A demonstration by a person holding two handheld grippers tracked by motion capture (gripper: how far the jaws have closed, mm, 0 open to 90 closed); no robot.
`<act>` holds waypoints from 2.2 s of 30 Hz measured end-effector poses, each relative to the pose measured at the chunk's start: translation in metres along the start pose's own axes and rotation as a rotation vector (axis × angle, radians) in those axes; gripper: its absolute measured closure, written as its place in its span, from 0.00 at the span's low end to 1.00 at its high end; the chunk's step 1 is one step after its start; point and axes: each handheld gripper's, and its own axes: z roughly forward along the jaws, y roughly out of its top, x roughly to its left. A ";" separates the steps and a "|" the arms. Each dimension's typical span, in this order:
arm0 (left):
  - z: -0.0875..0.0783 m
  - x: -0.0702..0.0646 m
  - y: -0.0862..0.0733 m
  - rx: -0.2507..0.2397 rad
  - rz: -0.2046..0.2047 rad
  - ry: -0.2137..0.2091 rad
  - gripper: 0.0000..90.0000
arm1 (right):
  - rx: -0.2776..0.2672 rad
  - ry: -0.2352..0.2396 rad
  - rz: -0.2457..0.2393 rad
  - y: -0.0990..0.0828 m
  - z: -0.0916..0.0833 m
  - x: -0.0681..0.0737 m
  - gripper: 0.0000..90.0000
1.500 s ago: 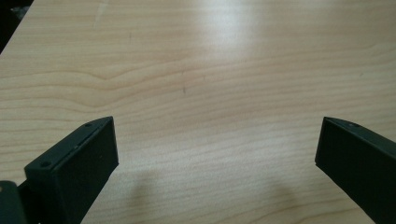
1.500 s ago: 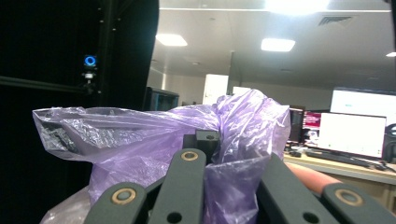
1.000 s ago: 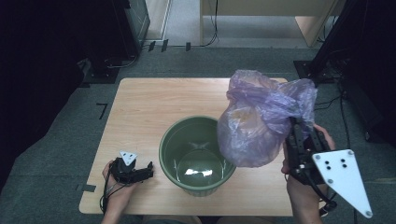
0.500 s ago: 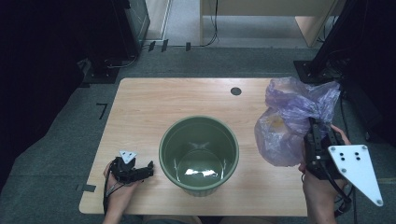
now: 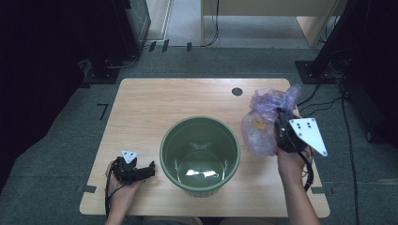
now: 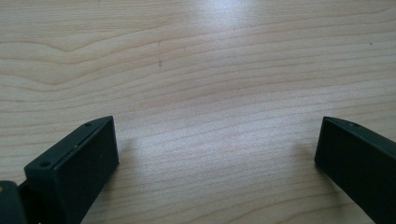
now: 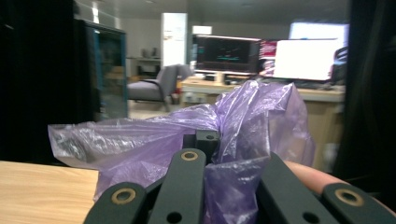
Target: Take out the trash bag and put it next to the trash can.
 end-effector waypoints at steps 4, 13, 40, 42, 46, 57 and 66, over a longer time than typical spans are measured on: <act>0.000 0.000 0.000 0.000 0.000 0.000 0.00 | -0.040 0.129 0.024 0.003 0.026 0.023 0.99; 0.000 0.000 0.000 -0.003 -0.002 -0.001 0.00 | 0.067 0.332 0.020 -0.036 0.052 0.041 0.79; 0.000 0.000 0.000 0.000 0.001 -0.003 0.00 | 0.612 0.281 -0.069 -0.158 -0.009 -0.032 0.02; 0.000 -0.001 0.000 0.000 0.000 -0.003 0.00 | 0.621 0.271 -0.082 -0.162 -0.013 -0.034 0.02; 0.000 0.000 0.000 0.000 0.001 -0.003 0.00 | 0.640 0.236 -0.119 -0.167 -0.019 -0.040 0.01; 0.000 -0.001 0.000 -0.002 0.001 -0.005 0.00 | 0.673 0.182 -0.100 -0.171 -0.037 -0.063 0.01; 0.000 -0.001 0.000 -0.001 0.002 -0.006 0.00 | 0.752 0.171 -0.086 -0.174 -0.047 -0.079 0.01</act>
